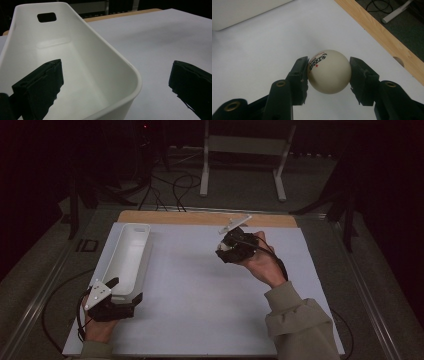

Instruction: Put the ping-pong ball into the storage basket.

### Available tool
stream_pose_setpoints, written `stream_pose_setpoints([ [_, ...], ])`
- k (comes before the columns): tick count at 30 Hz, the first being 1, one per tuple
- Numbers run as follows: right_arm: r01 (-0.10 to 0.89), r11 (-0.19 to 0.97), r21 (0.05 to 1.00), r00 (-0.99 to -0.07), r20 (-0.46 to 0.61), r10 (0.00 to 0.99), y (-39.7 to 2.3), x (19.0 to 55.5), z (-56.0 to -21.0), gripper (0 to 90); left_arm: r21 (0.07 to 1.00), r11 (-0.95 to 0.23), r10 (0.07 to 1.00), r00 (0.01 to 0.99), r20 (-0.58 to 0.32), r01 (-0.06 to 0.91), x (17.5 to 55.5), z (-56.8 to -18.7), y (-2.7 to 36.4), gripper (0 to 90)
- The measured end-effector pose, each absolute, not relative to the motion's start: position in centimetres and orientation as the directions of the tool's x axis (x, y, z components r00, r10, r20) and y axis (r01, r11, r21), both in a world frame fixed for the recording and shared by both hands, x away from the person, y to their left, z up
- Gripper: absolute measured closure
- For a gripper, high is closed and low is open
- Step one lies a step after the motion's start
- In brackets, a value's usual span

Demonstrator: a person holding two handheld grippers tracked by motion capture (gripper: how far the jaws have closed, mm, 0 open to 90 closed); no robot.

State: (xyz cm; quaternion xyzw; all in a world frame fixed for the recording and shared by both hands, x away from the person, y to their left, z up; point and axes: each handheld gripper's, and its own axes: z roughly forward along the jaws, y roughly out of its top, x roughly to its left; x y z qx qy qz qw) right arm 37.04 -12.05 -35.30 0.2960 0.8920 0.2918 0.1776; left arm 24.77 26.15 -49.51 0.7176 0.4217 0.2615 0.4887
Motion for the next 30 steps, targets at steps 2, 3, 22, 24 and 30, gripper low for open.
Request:
stream_pose_setpoints([
  [2,0.421,0.655,0.628,-0.764,-0.144,0.629,-11.9,37.1,-35.3,50.7,0.922,-0.167,0.861,0.507,-0.036,0.350,24.8,-49.5,26.2,0.2],
  [3,0.417,0.657,0.628,-0.767,-0.144,0.625,-11.7,37.1,-35.3,50.7,0.922,-0.167,0.861,0.507,-0.037,0.350,24.8,-49.5,26.1,0.1],
  [22,0.398,0.659,0.639,-0.775,-0.151,0.614,-10.3,37.4,-35.0,50.7,0.922,-0.166,0.860,0.508,-0.039,0.350,24.8,-49.5,26.2,0.2],
  [24,0.392,0.658,0.642,-0.777,-0.152,0.611,-10.1,37.4,-35.0,50.8,0.922,-0.166,0.860,0.509,-0.038,0.350,24.8,-49.5,26.2,0.1],
  [30,0.384,0.664,0.642,-0.786,-0.150,0.600,-9.2,37.3,-34.9,50.8,0.922,-0.166,0.860,0.509,-0.038,0.350,24.8,-49.5,26.2,0.1],
])
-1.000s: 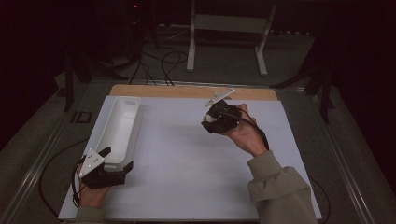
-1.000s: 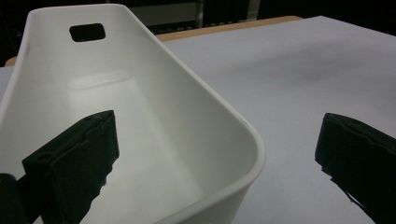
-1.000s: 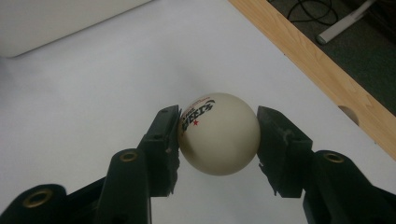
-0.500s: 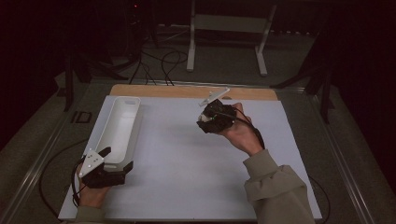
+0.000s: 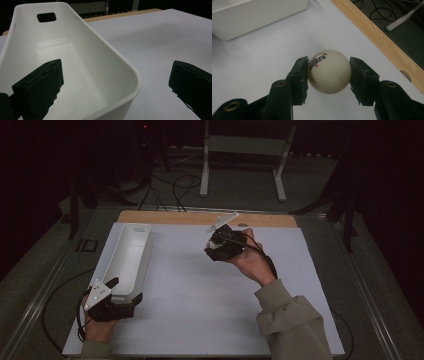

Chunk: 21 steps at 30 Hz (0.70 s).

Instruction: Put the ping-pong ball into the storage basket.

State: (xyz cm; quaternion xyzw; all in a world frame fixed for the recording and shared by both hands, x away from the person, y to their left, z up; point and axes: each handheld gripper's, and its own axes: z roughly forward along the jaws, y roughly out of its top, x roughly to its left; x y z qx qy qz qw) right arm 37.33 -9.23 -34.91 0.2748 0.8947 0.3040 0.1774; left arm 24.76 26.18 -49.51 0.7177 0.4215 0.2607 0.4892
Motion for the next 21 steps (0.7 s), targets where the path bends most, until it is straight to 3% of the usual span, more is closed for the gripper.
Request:
stream_pose_setpoints([
  [21,0.367,0.654,0.661,-0.800,-0.135,0.585,-7.0,37.5,-34.9,50.7,0.922,-0.166,0.860,0.509,-0.038,0.349,24.8,-49.5,26.2,0.2],
])
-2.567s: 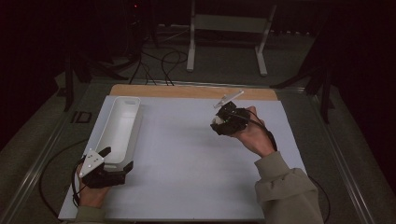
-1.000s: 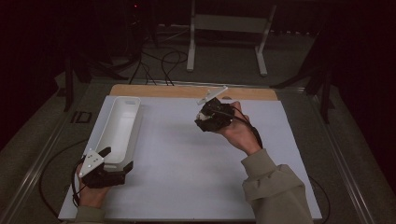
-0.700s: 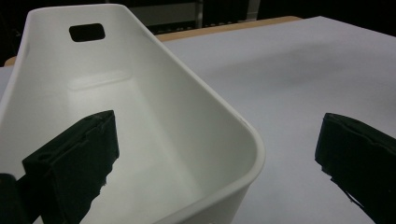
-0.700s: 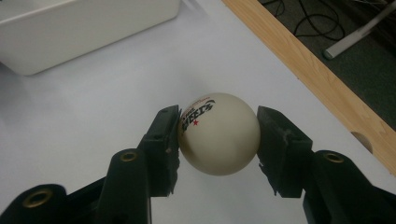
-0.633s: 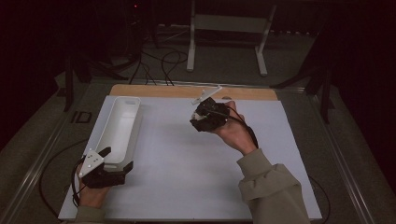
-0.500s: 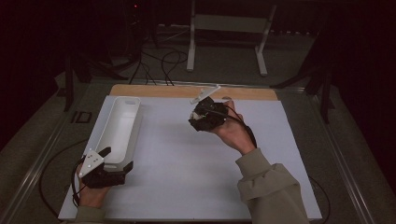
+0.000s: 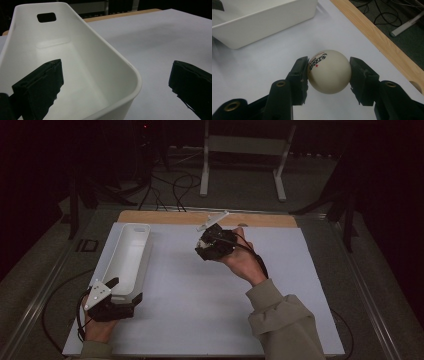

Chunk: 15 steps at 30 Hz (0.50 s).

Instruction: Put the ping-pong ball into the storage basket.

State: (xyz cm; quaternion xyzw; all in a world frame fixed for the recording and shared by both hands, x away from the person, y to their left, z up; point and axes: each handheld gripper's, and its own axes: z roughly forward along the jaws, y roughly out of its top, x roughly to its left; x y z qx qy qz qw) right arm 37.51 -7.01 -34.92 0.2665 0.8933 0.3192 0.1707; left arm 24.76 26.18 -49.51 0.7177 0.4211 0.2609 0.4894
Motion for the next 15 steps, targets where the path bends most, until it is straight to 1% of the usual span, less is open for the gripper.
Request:
stream_pose_setpoints([
  [15,0.358,0.648,0.672,-0.804,-0.131,0.580,-5.6,37.5,-34.8,50.7,0.922,-0.166,0.860,0.509,-0.038,0.349,24.8,-49.5,26.2,0.1],
])
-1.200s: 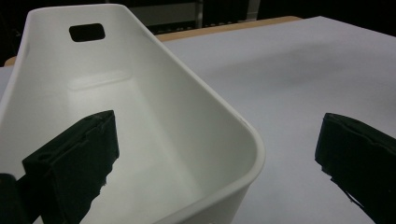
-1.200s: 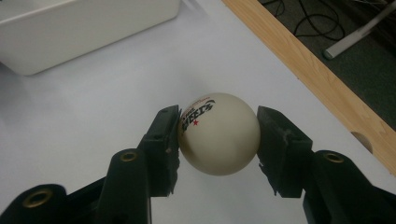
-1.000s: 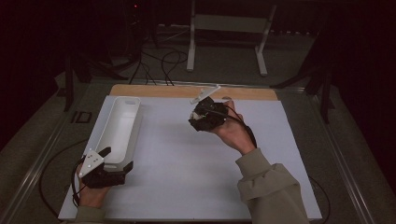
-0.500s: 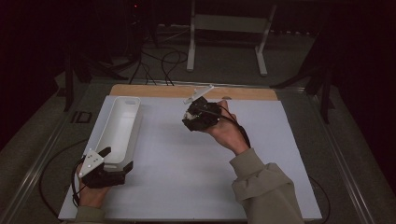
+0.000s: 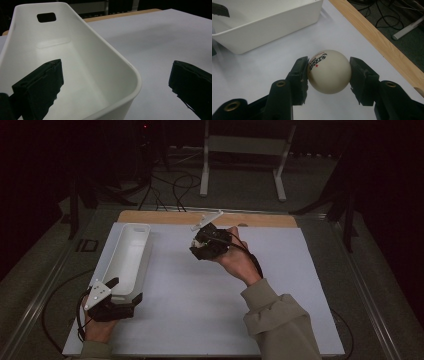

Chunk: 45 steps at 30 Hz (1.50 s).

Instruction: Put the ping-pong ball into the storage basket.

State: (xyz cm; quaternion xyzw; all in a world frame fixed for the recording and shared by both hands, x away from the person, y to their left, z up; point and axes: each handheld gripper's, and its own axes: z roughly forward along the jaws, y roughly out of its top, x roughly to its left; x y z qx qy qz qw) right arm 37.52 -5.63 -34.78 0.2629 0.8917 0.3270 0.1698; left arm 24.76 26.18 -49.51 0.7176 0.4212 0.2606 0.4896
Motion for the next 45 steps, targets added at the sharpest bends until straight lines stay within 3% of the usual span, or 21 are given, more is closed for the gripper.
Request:
stream_pose_setpoints([
  [45,0.336,0.644,0.688,-0.831,-0.105,0.546,-1.5,37.6,-35.3,50.7,0.923,-0.153,0.857,0.513,-0.053,0.352,24.8,-49.5,26.3,0.1],
])
